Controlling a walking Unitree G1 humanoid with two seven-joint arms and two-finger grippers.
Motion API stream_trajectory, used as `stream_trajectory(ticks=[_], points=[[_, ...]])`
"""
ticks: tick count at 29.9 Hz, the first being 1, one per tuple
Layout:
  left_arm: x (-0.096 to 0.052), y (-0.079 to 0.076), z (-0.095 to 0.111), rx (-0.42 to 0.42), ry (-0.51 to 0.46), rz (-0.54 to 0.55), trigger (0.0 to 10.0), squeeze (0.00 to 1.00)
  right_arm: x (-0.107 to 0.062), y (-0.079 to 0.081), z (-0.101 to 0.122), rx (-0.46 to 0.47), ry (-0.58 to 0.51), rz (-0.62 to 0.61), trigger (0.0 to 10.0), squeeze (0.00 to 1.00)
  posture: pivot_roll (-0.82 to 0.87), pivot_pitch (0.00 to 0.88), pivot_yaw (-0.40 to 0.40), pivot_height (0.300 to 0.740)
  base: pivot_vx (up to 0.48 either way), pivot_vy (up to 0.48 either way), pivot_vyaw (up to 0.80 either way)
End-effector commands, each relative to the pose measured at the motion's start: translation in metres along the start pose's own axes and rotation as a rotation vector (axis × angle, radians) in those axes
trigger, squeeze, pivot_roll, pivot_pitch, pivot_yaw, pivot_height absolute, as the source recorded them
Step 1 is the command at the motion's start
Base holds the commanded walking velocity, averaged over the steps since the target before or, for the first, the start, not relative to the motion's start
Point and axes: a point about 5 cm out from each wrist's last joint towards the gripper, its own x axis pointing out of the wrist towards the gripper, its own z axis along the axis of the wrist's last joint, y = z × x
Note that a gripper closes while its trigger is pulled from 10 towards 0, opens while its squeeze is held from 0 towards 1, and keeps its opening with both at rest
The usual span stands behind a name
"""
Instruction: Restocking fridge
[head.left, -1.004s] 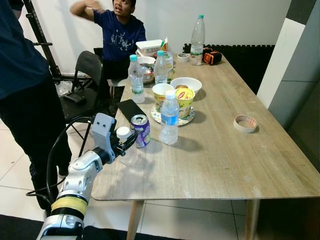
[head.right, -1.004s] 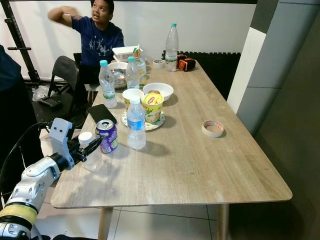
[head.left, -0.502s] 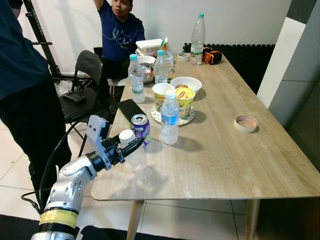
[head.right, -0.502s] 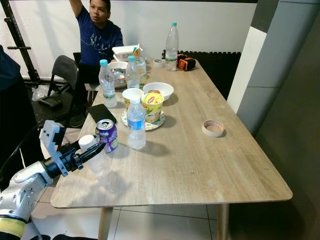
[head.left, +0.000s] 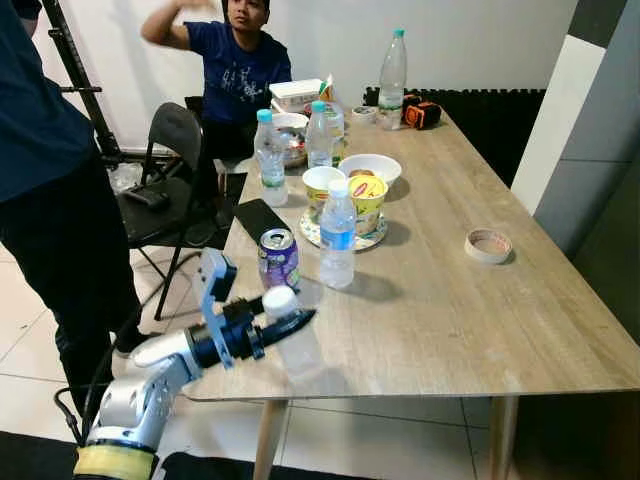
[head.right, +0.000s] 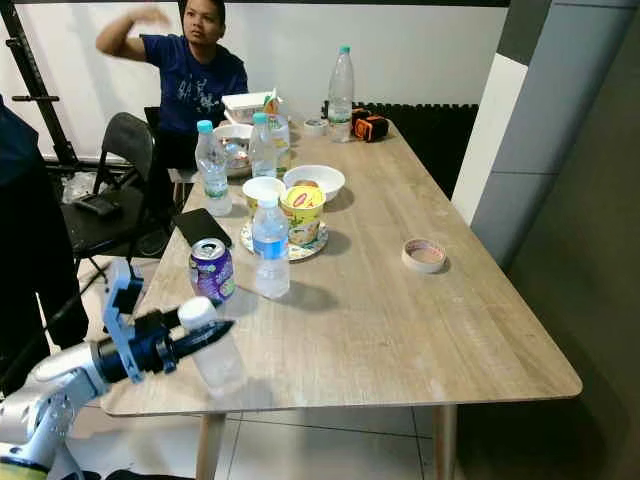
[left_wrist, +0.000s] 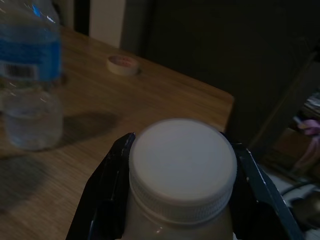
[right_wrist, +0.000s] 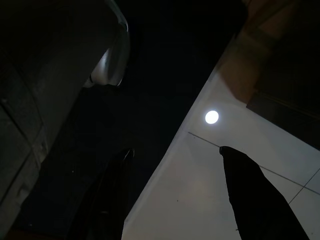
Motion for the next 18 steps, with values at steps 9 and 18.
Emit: stream_trajectory(ticks=[9, 18], points=[[-0.008, 0.010, 0.009, -0.011, -0.075, 0.078, 10.0, 0.00, 0.000, 0.002, -0.001, -0.001, 0.002, -0.001, 10.0, 0.00, -0.07, 0.003, 0.017, 0.740, 0.000, 0.000, 0.00], [-0.011, 0.045, 0.016, 0.193, 0.002, 0.420, 10.0, 0.00, 0.001, 0.005, -0.003, -0.001, 0.003, 0.004, 10.0, 0.00, -0.07, 0.008, 0.021, 0.740, 0.000, 0.000, 0.00]])
